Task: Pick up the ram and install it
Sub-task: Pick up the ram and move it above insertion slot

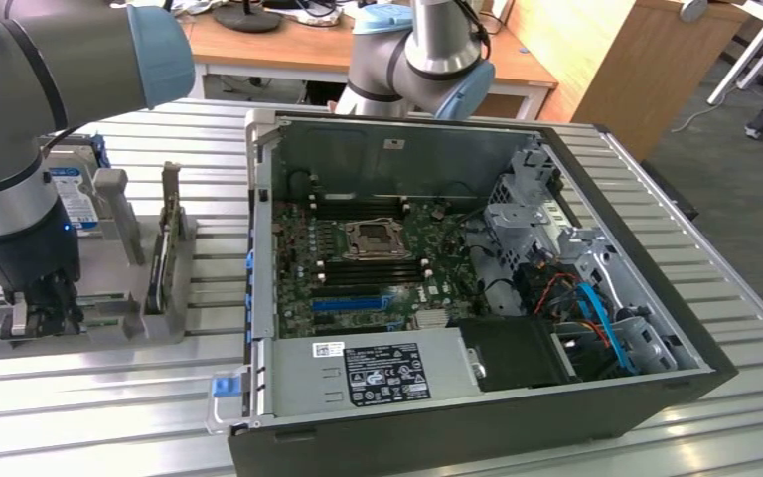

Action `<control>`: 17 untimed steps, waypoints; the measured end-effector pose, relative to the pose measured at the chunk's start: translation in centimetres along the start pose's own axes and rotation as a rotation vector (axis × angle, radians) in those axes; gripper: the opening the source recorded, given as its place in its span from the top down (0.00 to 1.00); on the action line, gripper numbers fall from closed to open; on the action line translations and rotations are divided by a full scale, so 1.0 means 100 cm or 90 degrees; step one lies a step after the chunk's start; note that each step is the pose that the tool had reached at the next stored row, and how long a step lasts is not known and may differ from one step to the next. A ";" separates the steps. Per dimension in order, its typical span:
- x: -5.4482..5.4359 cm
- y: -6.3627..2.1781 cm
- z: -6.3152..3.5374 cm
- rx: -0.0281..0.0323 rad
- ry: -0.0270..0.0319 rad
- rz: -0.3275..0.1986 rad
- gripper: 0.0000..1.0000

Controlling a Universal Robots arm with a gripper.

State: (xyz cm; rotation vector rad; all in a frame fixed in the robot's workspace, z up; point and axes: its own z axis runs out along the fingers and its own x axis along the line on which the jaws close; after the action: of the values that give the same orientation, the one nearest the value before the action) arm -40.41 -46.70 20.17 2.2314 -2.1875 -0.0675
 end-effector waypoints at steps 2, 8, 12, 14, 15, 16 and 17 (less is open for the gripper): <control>0.000 0.0002 0.0000 0.0000 0.0000 0.000 0.79; 0.000 0.0023 0.0001 0.0008 -0.0001 0.000 0.81; 0.000 0.0024 0.0001 0.0008 0.0000 0.000 0.88; 0.000 0.0024 0.0001 0.0008 0.0001 0.000 0.88; 0.000 0.0024 0.0001 0.0008 0.0001 0.000 0.88; 0.000 0.0024 0.0001 0.0007 0.0001 0.000 0.88; 0.000 0.0024 0.0001 0.0008 0.0000 0.000 0.88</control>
State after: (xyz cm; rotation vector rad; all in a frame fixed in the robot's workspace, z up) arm -40.65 -46.70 20.17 2.2320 -2.1881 -0.0661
